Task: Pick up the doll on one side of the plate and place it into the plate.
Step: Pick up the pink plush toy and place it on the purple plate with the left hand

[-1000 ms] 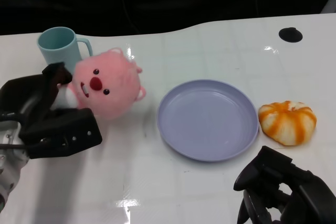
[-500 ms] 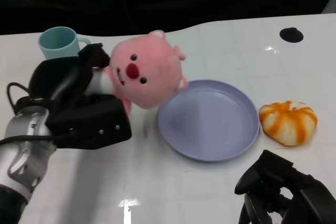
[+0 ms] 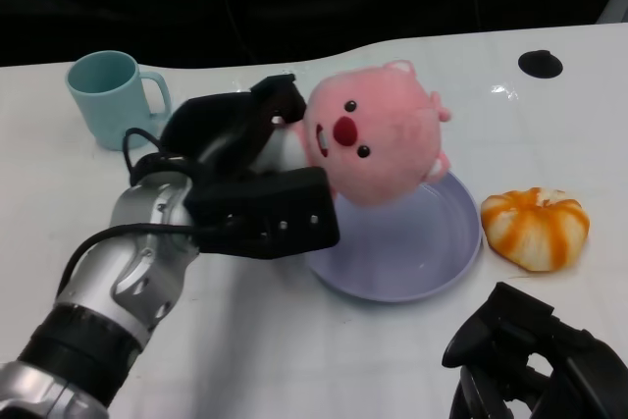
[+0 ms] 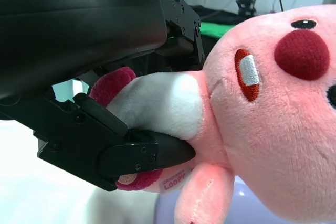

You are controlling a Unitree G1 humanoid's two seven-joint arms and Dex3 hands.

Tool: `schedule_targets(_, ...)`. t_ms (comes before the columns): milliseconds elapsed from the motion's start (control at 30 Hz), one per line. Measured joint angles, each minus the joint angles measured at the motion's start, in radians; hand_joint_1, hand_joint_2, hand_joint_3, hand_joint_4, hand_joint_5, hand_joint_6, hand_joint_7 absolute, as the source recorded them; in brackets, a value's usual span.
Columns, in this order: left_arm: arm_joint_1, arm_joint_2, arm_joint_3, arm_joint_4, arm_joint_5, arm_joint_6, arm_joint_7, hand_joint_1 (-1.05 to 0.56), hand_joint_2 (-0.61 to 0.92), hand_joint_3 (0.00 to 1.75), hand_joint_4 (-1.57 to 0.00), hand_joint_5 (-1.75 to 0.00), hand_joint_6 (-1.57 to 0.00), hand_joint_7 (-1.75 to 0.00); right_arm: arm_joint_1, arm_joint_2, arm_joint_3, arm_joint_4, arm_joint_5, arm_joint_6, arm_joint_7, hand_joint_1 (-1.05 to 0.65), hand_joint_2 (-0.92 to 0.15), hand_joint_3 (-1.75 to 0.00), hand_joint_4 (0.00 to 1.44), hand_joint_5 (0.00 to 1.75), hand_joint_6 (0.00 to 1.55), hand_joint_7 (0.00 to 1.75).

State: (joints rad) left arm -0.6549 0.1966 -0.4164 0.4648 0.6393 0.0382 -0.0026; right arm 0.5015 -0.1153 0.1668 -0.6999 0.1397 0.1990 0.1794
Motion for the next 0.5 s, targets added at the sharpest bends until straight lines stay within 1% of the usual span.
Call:
schedule_targets(67, -0.008, -0.015, -0.018, 0.026, 0.005, 0.001, -0.001, -0.24, 0.58, 0.87, -0.92, -1.75, -0.68, -1.75, 0.001, 0.0, 0.001, -0.001, 0.0, 0.0, 0.001, -0.25, -0.61, -1.14, 0.62, 1.75, 0.49, 1.56)
schedule_targets(133, -0.023, -0.03, -0.033, 0.053, 0.018, 0.008, -0.003, -0.22, 0.54, 0.97, -0.92, -1.75, -0.7, -1.75, 0.002, -0.001, 0.002, -0.001, 0.0, 0.0, 0.001, -0.26, -0.61, -1.13, 0.62, 1.75, 0.49, 1.56)
schedule_targets(167, -0.03, -0.038, -0.039, 0.066, 0.02, 0.01, -0.006, -0.22, 0.54, 0.99, -0.92, -1.75, -0.7, -1.75, 0.002, -0.001, 0.003, -0.001, 0.0, 0.0, 0.001, -0.26, -0.6, -1.13, 0.62, 1.75, 0.49, 1.56)
schedule_targets(300, -0.053, -0.061, -0.05, 0.108, 0.02, 0.009, -0.009, -0.21, 0.5, 0.98, -0.91, -1.75, -0.71, -1.75, 0.003, -0.001, 0.01, -0.001, 0.0, 0.0, 0.001, -0.26, -0.6, -1.13, 0.62, 1.75, 0.5, 1.55)
schedule_targets(333, -0.056, -0.063, -0.051, 0.114, 0.019, 0.009, -0.013, -0.21, 0.51, 0.86, -0.85, -1.75, -0.79, -1.37, 0.003, -0.001, 0.011, -0.002, 0.0, 0.0, 0.0, -0.26, -0.61, -1.13, 0.62, 1.75, 0.49, 1.55)
schedule_targets(367, -0.061, -0.067, -0.051, 0.118, 0.015, 0.008, -0.024, -0.21, 0.54, 0.76, -0.81, -1.75, -0.88, -1.07, 0.003, -0.001, 0.013, -0.004, 0.0, 0.001, 0.0, -0.26, -0.61, -1.13, 0.62, 1.75, 0.49, 1.55)
schedule_targets(400, -0.065, -0.07, -0.05, 0.122, 0.01, 0.007, -0.035, -0.2, 0.57, 0.69, -0.79, -1.67, -0.96, -0.82, 0.002, -0.001, 0.015, -0.005, 0.0, 0.001, 0.0, -0.27, -0.61, -1.12, 0.62, 1.75, 0.49, 1.55)
schedule_targets(433, -0.068, -0.072, -0.05, 0.123, 0.001, 0.004, -0.043, -0.19, 0.63, 0.58, -0.75, -1.6, -1.0, -0.52, 0.002, -0.001, 0.018, -0.007, -0.001, 0.002, -0.001, -0.27, -0.61, -1.12, 0.62, 1.75, 0.5, 1.55)
schedule_targets(467, -0.069, -0.072, -0.049, 0.124, -0.005, -0.002, -0.047, -0.19, 0.66, 0.52, -0.73, -1.61, -1.02, -0.37, 0.002, -0.001, 0.02, -0.009, -0.002, 0.003, -0.002, -0.27, -0.6, -1.12, 0.62, 1.75, 0.5, 1.55)
schedule_targets(500, -0.069, -0.072, -0.049, 0.124, -0.012, -0.011, -0.054, -0.2, 0.7, 0.48, -0.7, -1.67, -0.96, -0.25, 0.001, 0.0, 0.021, -0.01, -0.003, 0.003, -0.002, -0.27, -0.6, -1.12, 0.63, 1.75, 0.5, 1.55)
